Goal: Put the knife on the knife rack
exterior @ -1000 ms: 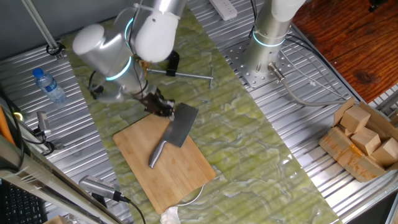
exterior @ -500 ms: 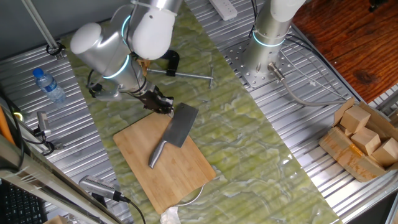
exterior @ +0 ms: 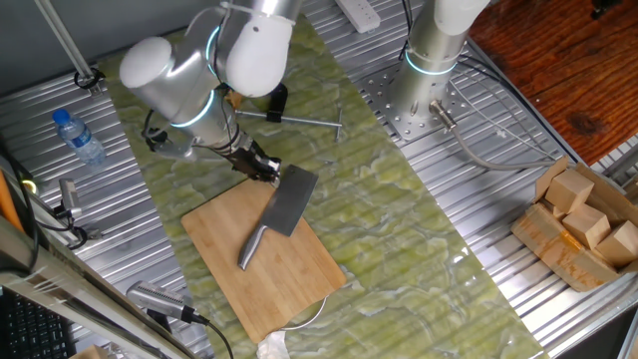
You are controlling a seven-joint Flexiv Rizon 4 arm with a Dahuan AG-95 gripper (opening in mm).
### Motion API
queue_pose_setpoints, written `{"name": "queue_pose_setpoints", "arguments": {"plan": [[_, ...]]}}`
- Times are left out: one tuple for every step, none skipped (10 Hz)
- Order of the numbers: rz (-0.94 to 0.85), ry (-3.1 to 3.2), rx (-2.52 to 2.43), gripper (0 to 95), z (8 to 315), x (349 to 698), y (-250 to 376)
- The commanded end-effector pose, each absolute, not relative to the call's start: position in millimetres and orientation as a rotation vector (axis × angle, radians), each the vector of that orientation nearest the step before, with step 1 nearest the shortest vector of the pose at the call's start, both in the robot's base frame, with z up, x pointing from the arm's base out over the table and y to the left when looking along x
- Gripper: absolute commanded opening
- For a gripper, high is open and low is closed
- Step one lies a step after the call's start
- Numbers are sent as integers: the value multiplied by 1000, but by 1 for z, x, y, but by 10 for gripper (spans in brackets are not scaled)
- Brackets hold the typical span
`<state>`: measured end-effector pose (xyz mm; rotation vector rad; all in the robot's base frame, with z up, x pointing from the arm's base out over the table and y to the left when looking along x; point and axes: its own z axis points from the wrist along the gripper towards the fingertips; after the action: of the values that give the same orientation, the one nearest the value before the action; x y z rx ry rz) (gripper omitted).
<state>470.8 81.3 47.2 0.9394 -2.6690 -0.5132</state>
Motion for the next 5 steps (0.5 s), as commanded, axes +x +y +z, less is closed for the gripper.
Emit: {"name": "queue_pose_setpoints", "arguments": {"plan": [[-543, -2679, 901, 0, 47, 471, 81], [-543, -2679, 901, 0, 47, 471, 81], [-590, -2657, 904, 0, 47, 469, 76], [-615, -2635, 924, 0, 47, 466, 67], [-676, -2597, 966, 0, 46, 463, 54]]}}
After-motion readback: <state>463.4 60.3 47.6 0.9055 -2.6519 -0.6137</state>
